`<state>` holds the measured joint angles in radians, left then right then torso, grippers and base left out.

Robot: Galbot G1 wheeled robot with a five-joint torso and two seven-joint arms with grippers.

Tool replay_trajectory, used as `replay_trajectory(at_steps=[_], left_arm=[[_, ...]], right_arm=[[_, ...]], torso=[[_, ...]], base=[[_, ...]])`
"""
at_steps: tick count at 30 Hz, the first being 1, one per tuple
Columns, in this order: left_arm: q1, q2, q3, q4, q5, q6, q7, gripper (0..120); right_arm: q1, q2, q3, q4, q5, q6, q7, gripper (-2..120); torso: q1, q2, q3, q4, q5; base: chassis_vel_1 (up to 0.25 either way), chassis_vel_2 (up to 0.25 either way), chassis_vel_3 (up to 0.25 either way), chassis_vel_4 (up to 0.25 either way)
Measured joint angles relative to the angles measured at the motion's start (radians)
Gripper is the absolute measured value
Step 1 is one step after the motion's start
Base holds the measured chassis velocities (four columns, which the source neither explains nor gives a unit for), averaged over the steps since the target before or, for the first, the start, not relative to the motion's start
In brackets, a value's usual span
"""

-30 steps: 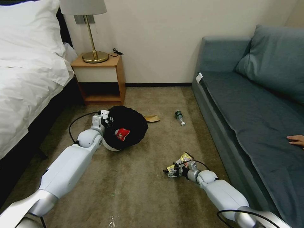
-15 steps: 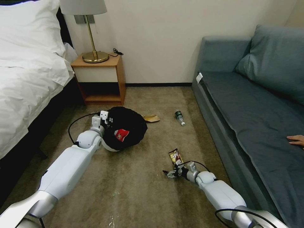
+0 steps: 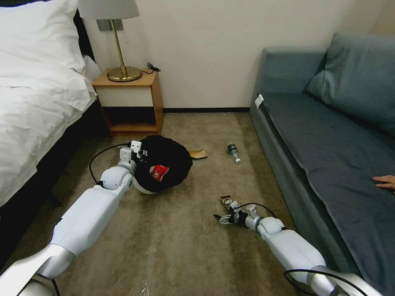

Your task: Pick up the trash bin, then pick up the garbage on the floor and place it into the trash bin.

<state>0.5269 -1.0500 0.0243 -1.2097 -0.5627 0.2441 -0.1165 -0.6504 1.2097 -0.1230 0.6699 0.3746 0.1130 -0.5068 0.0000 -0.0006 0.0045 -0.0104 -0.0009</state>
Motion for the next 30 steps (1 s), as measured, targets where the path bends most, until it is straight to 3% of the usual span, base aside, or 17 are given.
replay_trajectory(at_steps=[23, 26, 29, 30], left_arm=[[0.012, -0.024, 0.002, 0.009, 0.011, -0.002, 0.001, 5], [0.012, -0.029, 0.000, 0.010, 0.012, -0.004, 0.001, 5], [0.012, -0.030, 0.000, 0.012, 0.013, -0.005, 0.001, 5], [0.012, -0.031, -0.001, 0.013, 0.014, -0.005, 0.001, 5]], right_arm=[[-0.012, 0.002, 0.073, -0.118, -0.096, 0.052, -0.019, 100], [-0.010, 0.011, 0.091, -0.139, -0.108, 0.059, -0.029, 86], [-0.010, 0.012, 0.093, -0.144, -0.108, 0.060, -0.031, 82], [-0.009, 0.012, 0.096, -0.148, -0.109, 0.062, -0.035, 72]], torso=[[0.000, 0.000, 0.000, 0.0001, -0.0001], [0.000, 0.000, 0.000, 0.0000, 0.0000], [0.000, 0.000, 0.000, 0.0000, -0.0001], [0.000, 0.000, 0.000, 0.0000, -0.0001]], base=[[0.000, 0.000, 0.000, 0.000], [0.000, 0.000, 0.000, 0.000], [0.000, 0.000, 0.000, 0.000], [0.000, 0.000, 0.000, 0.000]])
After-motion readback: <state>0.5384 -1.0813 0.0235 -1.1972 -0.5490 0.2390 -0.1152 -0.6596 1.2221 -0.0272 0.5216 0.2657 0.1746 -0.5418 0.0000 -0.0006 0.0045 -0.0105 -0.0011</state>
